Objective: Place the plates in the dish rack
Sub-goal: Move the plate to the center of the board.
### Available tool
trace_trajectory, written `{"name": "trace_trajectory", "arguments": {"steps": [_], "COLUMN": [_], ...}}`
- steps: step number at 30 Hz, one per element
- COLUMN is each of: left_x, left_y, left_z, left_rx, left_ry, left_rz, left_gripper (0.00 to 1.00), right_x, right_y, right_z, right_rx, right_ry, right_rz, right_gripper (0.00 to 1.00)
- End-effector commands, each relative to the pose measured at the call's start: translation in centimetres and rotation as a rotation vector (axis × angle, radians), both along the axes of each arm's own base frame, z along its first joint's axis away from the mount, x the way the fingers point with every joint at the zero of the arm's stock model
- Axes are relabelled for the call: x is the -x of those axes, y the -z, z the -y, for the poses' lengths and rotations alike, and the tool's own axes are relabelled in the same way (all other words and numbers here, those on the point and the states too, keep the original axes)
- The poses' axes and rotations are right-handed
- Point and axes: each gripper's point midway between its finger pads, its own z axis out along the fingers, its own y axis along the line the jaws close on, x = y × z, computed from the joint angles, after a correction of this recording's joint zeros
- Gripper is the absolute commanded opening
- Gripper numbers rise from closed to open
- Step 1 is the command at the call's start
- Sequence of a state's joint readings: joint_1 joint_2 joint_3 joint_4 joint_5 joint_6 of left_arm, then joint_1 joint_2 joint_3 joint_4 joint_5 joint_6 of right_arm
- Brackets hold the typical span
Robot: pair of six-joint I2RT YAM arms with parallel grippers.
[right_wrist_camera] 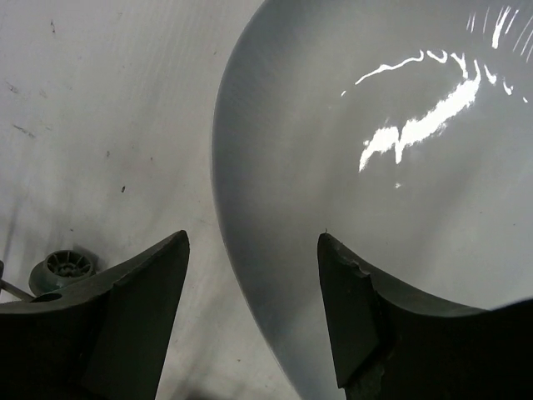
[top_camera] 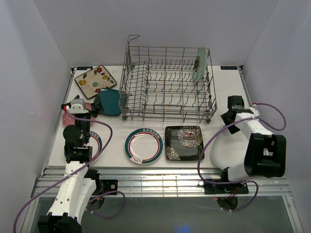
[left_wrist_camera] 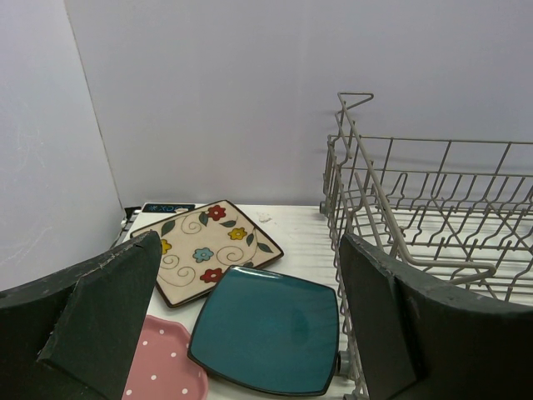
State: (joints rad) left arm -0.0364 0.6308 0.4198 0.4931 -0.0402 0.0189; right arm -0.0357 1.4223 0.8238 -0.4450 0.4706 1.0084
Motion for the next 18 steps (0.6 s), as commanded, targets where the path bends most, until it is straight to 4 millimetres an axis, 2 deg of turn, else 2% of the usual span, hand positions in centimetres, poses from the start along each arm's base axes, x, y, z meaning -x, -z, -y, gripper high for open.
{"name": "trace_trajectory", "arguments": {"steps": [1,3,9,18], "left_x": [0.2,0.2,0.2,0.2], "left_y": [-0.7,-0.7,-0.7,-0.7], "left_z": [0.1,0.1,0.1,0.1], "left_rx": [-0.006,-0.007,-0.008,-0.007], "left_ry": [0.005,0.005,0.006,0.005], "left_rz": [0.012,0.012,0.013,0.012], "left_gripper": [0.98,0.98,0.98,0.98], "right_x": [-1.9,-2.3,-3.1,-3.8], "right_y": [-0.9,-0.9,-1.0,-0.2], "right_z": [0.3,0.3,0.5,0.5], "right_rx": [-0.012,-0.017,-0.023,-0.037], "right_ry": [-0.004,-0.007,-0.006,-0.019], "right_rz": [0.034,0.033,0.034,0.006], "right_gripper": [0.65,0.59,0.48,0.46]}}
